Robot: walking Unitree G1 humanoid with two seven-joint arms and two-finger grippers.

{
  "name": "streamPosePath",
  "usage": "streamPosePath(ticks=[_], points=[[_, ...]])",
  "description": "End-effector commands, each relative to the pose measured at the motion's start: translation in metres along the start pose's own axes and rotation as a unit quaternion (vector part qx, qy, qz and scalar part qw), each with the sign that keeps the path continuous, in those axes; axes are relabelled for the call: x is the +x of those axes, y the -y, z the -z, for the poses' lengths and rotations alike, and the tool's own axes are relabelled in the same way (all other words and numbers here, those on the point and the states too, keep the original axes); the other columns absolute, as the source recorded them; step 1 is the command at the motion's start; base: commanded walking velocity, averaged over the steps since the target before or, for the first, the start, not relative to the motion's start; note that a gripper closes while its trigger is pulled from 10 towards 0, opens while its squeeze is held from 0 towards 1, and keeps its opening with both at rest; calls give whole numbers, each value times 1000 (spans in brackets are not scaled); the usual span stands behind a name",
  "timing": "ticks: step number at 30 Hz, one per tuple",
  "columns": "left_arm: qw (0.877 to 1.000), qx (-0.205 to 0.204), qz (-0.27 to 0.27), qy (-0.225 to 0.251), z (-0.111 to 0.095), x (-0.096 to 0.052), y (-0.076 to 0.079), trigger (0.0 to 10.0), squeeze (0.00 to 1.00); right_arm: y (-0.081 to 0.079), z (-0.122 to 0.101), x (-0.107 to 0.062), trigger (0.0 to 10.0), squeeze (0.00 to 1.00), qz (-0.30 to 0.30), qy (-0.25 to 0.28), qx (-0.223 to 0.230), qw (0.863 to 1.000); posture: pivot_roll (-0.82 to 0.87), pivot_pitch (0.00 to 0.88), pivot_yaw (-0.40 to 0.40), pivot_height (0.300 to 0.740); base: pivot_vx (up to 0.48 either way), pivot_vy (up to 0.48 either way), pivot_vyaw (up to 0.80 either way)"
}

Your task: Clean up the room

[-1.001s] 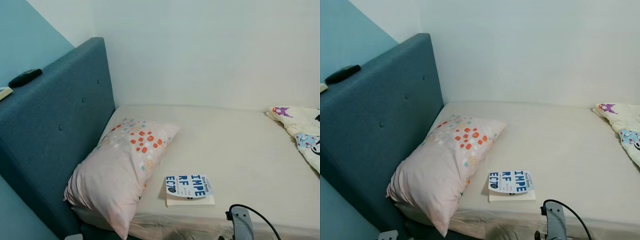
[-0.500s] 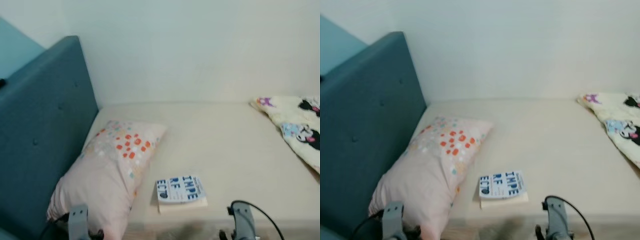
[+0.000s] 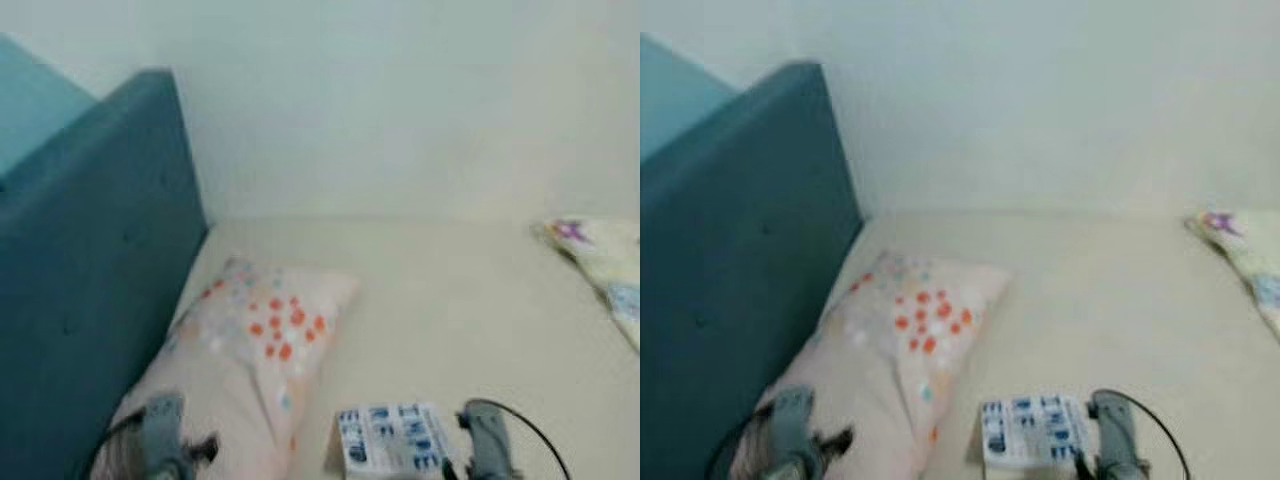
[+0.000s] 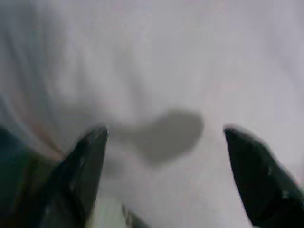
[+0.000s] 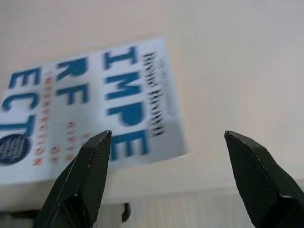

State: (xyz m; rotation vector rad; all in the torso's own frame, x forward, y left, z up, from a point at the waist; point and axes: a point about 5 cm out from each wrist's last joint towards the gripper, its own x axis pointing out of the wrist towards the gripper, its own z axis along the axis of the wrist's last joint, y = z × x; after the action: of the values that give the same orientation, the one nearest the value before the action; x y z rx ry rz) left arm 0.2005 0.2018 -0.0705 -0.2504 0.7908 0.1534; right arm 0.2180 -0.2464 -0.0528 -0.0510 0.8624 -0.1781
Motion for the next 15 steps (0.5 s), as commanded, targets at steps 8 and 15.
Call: streamPosePath(ticks=[8,15], points=[[998,-4,48,29,-16,3,8,10000,0,1,22,-3,10000,0,1,-35,3,999,-86,7,-4,702,0,0,0],[999,17,35,3,-11,4,6,10000,0,-1,27,-4,10000,0,1,-42,5,999,-84,13,0,702,0,0,0]])
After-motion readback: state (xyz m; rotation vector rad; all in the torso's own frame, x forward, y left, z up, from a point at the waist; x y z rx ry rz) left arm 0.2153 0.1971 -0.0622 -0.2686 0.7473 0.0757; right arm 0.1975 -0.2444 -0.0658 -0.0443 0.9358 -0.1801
